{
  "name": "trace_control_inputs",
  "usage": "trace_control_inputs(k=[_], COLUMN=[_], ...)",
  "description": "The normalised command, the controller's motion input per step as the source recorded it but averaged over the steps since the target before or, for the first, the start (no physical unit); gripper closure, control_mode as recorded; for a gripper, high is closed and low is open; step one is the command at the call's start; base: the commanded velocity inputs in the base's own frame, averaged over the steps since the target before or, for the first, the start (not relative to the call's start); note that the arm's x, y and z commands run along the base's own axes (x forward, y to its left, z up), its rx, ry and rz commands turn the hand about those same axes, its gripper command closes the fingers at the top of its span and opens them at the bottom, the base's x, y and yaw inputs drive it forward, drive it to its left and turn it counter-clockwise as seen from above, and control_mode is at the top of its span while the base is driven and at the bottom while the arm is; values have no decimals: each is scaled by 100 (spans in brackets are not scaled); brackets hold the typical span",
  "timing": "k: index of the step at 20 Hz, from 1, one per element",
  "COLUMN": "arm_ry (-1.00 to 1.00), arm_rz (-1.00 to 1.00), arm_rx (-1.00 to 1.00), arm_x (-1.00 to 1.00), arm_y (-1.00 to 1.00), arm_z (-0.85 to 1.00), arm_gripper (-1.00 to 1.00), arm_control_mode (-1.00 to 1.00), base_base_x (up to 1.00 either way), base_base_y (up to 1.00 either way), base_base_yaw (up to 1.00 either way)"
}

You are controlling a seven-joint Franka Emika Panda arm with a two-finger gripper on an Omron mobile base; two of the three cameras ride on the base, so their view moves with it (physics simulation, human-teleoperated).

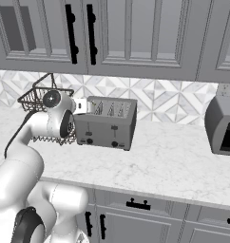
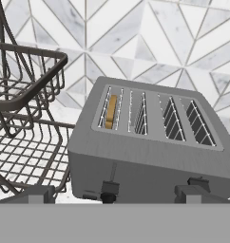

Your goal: Start the toaster. Once the lever pops up, take the bread to the plate on the dining counter.

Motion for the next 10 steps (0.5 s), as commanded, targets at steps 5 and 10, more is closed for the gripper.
trace_control_inputs(k=[5, 10], arm_ry=[0, 0], arm_rz=[0, 0], arm_rx=[0, 0], arm_x=[0, 0], arm_y=[0, 0], arm_z=[0, 0], arm_gripper=[-100, -100], arm_control_mode=[-100, -100], base_base_x=[0, 0], base_base_y=[0, 0], base_base_yaw=[0, 0])
